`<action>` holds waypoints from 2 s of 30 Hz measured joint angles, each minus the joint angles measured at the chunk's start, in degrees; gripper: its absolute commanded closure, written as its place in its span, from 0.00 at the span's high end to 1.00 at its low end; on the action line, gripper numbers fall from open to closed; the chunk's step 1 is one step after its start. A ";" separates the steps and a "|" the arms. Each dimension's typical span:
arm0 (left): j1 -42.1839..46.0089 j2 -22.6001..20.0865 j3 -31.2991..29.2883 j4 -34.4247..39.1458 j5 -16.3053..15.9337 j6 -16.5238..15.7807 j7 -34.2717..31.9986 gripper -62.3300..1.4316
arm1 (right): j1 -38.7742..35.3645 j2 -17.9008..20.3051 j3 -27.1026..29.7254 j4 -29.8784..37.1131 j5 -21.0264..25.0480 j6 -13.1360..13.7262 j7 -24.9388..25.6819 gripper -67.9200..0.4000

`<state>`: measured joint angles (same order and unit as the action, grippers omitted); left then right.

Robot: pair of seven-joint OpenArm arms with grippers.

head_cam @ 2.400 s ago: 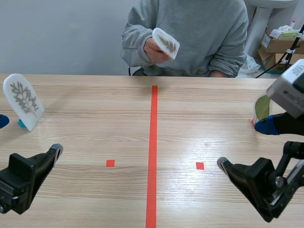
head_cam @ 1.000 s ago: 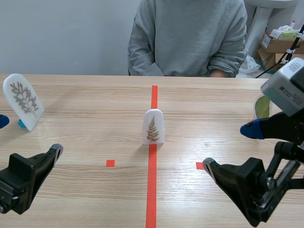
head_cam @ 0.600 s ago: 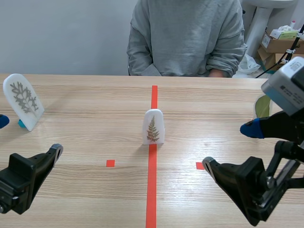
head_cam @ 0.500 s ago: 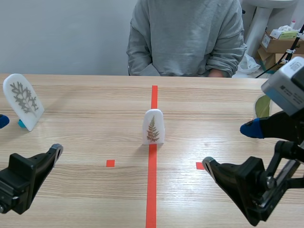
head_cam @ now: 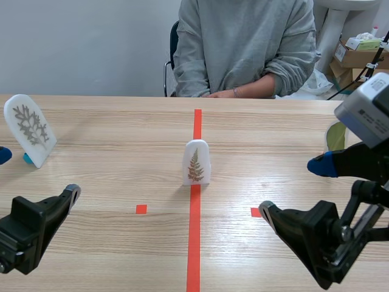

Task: Do the leaf sorting experiment

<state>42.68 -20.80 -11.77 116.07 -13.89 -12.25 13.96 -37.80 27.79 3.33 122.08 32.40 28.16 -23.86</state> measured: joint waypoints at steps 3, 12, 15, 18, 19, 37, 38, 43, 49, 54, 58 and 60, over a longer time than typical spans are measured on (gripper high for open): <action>0.00 0.00 0.00 0.00 0.00 0.00 0.00 1.00 | 0.00 0.00 0.00 0.00 0.00 0.00 -0.11 0.85; 0.00 0.00 0.00 0.00 0.00 0.00 0.00 1.00 | 0.00 0.00 0.00 0.00 0.00 0.00 -0.26 0.85; 0.00 0.00 0.00 0.00 0.00 0.00 0.00 1.00 | 0.00 0.00 0.00 0.00 0.00 0.00 -0.26 0.85; 0.00 0.00 0.00 0.00 0.00 0.00 0.00 1.00 | 0.00 0.00 0.00 0.00 0.00 0.00 -0.26 0.85; 0.00 0.00 0.00 0.00 0.00 0.00 0.00 1.00 | 0.00 0.00 0.00 0.00 0.00 0.00 -0.26 0.85; -3.23 -0.17 1.77 -3.78 0.02 -4.55 -0.42 1.00 | 0.00 0.00 0.00 0.00 -1.01 0.00 -0.26 0.85; -4.66 -0.52 2.69 -5.57 0.00 -5.22 -0.46 1.00 | 0.00 0.00 0.00 0.00 -1.53 0.00 -0.26 0.85; -14.08 -4.04 9.73 -17.44 -0.04 -7.56 -0.46 1.00 | 0.00 0.00 0.00 0.00 -3.52 0.00 -0.26 0.85; -29.40 -6.03 21.40 -30.73 -0.72 -8.44 -0.98 1.00 | 0.00 0.00 0.00 0.00 -4.52 0.00 -0.26 0.85; -43.04 -4.70 31.65 -41.46 -2.56 -8.44 -1.36 1.00 | 0.00 0.00 0.00 0.00 -4.50 0.02 -0.26 0.85; -51.93 -0.83 37.13 -50.88 -2.60 -8.41 -1.36 1.00 | 0.00 0.00 0.00 0.00 -4.52 0.00 -0.26 0.85; -55.41 1.44 39.10 -55.52 -2.60 -8.41 -1.44 1.00 | 0.00 0.00 0.00 0.00 -4.68 0.02 -0.26 0.85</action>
<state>-12.73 -19.35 27.33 60.55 -16.49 -20.67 12.51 -37.80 27.79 3.33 122.08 27.73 28.18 -24.12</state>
